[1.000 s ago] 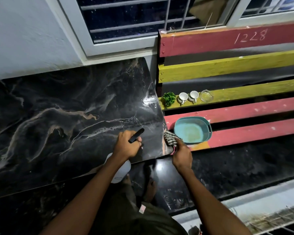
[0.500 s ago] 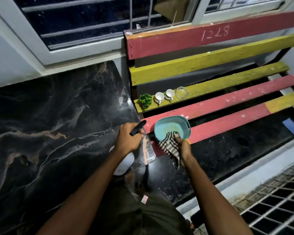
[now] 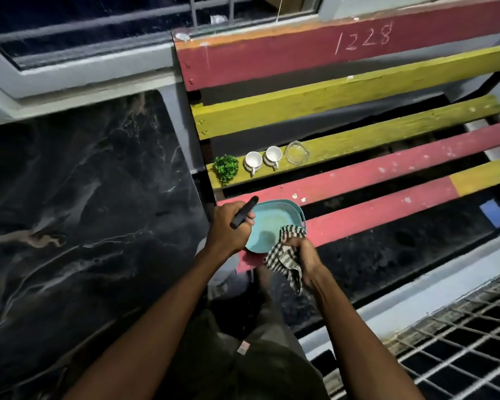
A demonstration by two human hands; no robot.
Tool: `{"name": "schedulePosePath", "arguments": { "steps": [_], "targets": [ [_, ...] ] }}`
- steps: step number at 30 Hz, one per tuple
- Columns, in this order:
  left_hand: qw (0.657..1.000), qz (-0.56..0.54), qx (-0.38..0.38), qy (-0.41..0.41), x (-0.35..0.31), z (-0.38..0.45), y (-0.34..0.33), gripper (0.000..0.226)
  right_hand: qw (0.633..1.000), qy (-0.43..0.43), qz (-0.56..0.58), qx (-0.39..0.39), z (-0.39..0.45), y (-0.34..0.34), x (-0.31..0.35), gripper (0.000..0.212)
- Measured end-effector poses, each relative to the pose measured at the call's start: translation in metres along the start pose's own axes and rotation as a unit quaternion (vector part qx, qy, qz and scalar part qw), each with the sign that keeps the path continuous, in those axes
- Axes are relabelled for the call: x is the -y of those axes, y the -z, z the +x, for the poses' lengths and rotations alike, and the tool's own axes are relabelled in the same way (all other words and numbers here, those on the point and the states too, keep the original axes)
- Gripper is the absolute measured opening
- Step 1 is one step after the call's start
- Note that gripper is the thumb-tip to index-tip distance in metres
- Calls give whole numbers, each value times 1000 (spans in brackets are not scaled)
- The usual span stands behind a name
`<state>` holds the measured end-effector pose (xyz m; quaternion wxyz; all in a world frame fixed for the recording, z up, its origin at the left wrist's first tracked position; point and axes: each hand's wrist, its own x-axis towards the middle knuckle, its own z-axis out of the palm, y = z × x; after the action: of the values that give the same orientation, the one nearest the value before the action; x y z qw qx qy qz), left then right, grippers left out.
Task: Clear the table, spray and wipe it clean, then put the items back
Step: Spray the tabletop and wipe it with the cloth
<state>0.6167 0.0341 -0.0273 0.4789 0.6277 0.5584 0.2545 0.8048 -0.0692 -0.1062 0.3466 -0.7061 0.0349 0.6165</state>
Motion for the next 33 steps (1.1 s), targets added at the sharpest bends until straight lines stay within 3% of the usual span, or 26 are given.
{"name": "schedulePosePath", "arguments": {
  "steps": [2,5,9,12,18,21,24,27,33],
  "targets": [
    [1000,-17,-26,7,-3,9,-16,11,1000,-21,-14,7,8,7,13,53],
    [998,-36,-50,-7,-11,20,-44,15,997,-36,-55,25,19,20,37,58],
    [995,-48,-88,-13,-17,33,-73,18,991,-25,-126,41,39,33,68,43],
    [992,-33,-121,-15,-9,39,-89,19,985,-24,-159,55,57,34,83,47],
    [987,3,-162,6,41,56,-119,12,979,-50,-194,49,105,26,87,9],
    [985,-5,-174,-5,65,64,-127,7,976,-60,-206,46,101,5,95,12],
    [984,-12,-177,-15,86,75,-136,9,970,-60,-228,63,127,-7,92,44],
    [983,-27,-180,-20,104,85,-145,6,954,-39,-289,62,157,-23,91,40],
    [982,-47,-183,-31,130,96,-161,8,863,14,-496,94,207,-38,85,39]
  ]
}}
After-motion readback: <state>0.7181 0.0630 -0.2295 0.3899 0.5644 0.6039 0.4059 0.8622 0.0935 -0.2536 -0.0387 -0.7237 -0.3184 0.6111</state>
